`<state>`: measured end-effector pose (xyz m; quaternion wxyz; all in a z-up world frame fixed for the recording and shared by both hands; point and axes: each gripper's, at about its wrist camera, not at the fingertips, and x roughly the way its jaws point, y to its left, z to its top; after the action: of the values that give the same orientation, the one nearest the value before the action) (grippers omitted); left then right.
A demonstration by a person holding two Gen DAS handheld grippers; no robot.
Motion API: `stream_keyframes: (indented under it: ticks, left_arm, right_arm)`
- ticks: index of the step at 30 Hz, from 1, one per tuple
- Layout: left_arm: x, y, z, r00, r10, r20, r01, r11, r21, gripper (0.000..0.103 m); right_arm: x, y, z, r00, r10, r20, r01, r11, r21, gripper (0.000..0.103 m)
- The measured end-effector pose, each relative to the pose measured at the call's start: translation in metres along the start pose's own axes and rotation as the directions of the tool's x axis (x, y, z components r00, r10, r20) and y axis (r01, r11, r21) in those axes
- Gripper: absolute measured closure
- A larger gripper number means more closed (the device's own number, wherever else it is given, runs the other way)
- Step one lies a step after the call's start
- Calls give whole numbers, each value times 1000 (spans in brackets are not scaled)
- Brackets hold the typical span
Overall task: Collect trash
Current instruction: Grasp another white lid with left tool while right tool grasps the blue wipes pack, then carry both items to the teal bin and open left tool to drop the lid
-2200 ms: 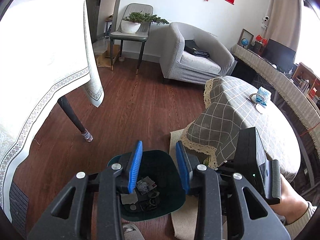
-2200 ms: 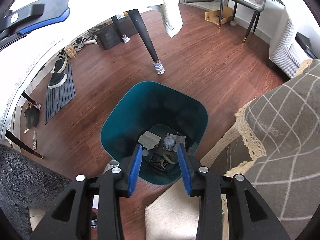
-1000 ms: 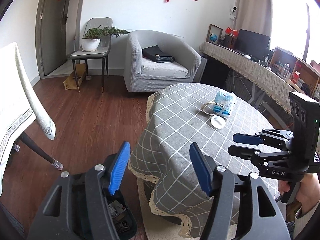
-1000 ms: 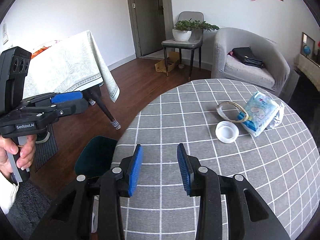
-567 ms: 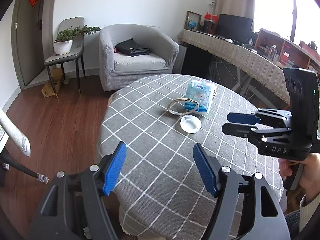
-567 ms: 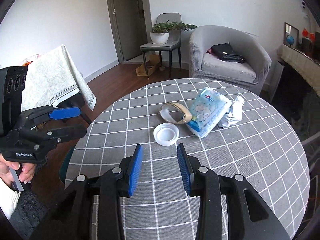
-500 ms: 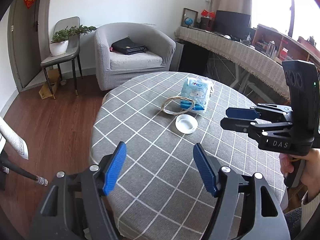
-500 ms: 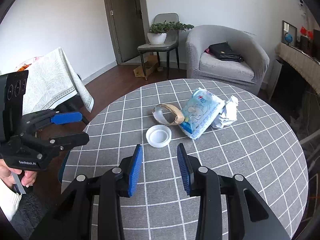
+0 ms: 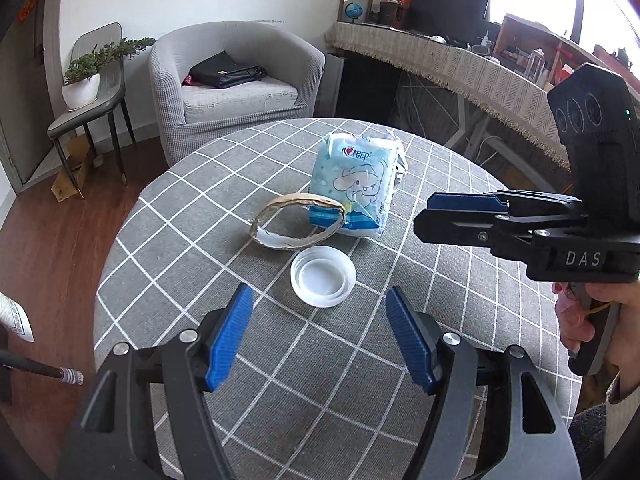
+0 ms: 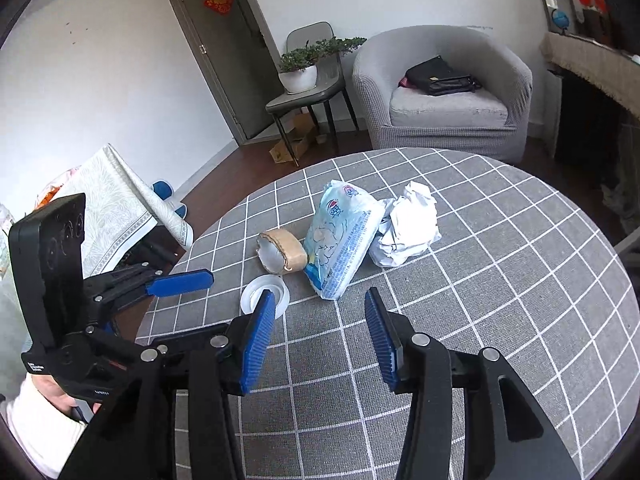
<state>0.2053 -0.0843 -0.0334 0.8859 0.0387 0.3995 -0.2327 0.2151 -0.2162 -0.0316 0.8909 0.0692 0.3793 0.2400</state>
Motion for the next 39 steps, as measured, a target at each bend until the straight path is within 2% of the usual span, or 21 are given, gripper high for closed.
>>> stream_keyframes:
  ticks: [6, 11, 15, 18, 23, 31, 34, 36, 39]
  left_arm:
    - [16, -7, 7, 999, 4, -36, -4, 1000, 22, 40]
    - [26, -7, 10, 998, 6, -64, -6, 1000, 5, 47]
    - [28, -3, 11, 998, -1, -62, 1, 1000, -7, 52]
    - [28, -2, 11, 998, -8, -59, 7, 1000, -9, 61]
    - [25, 2, 10, 998, -18, -53, 17, 1000, -20, 61]
    - [19, 7, 5, 997, -46, -55, 44, 999, -29, 61]
    - [17, 10, 4, 997, -56, -57, 55, 998, -30, 61]
    - [15, 11, 3, 996, -60, -58, 59, 998, -31, 61]
    - [14, 12, 2, 996, -62, -57, 60, 998, -36, 61]
  right_arm:
    - [4, -14, 6, 999, 45, -14, -44, 998, 49, 56]
    - [10, -30, 10, 991, 131, -7, -128, 978, 167, 56]
    - [14, -32, 9, 989, 151, -8, -146, 966, 212, 56]
    - [18, -36, 10, 987, 161, 0, -156, 957, 246, 56]
    - [28, -37, 10, 980, 197, 9, -191, 937, 292, 56]
    - [36, -38, 13, 976, 213, 50, -216, 907, 362, 56]
    - [42, -35, 15, 979, 199, 43, -201, 910, 362, 56]
    - [45, -32, 16, 982, 185, 38, -187, 917, 352, 69]
    - [46, -30, 18, 985, 167, 40, -171, 926, 338, 82]
